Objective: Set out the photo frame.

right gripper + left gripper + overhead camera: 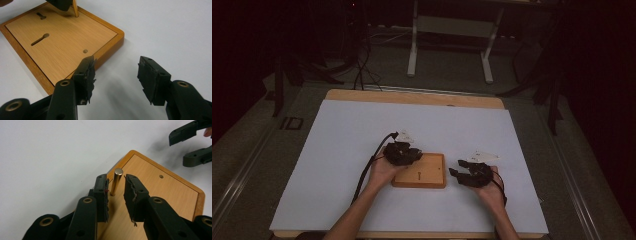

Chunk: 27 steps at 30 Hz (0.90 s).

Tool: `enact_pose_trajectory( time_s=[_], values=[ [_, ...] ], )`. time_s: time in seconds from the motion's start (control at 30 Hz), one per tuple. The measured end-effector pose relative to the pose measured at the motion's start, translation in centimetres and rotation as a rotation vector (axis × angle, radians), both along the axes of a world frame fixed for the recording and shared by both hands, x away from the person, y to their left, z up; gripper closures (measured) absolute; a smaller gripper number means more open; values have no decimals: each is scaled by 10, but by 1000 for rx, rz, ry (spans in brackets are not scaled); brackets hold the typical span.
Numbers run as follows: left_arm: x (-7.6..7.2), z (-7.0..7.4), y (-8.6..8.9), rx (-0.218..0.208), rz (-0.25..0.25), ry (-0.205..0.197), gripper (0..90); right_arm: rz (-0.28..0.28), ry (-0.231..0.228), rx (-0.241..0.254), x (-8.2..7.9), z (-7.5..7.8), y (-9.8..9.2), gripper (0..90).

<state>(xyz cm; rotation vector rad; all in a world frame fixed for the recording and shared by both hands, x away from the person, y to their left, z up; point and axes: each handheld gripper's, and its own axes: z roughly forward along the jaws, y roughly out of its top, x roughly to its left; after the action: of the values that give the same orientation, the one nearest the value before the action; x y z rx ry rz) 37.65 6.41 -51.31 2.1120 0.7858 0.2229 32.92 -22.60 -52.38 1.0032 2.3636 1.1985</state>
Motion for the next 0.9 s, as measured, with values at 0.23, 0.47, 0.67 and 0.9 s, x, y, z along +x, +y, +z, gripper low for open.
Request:
enact_pose_trajectory(
  time_s=[0.23, 0.47, 0.67, 0.9],
  values=[
    [7, -5, -4, -18, -3, 33, 784, -2, -4, 6, 0, 1, -2, 462],
    [10, -6, -2, -43, -6, 59, 831, 12, -7, 7, -1, 2, -1, 463],
    [13, -7, 0, -56, -22, 78, 831, 25, -9, 5, -1, 1, 1, 464],
    [16, -7, 1, -72, -23, 110, 827, 36, -7, 6, -2, 1, 1, 463]
  ],
)
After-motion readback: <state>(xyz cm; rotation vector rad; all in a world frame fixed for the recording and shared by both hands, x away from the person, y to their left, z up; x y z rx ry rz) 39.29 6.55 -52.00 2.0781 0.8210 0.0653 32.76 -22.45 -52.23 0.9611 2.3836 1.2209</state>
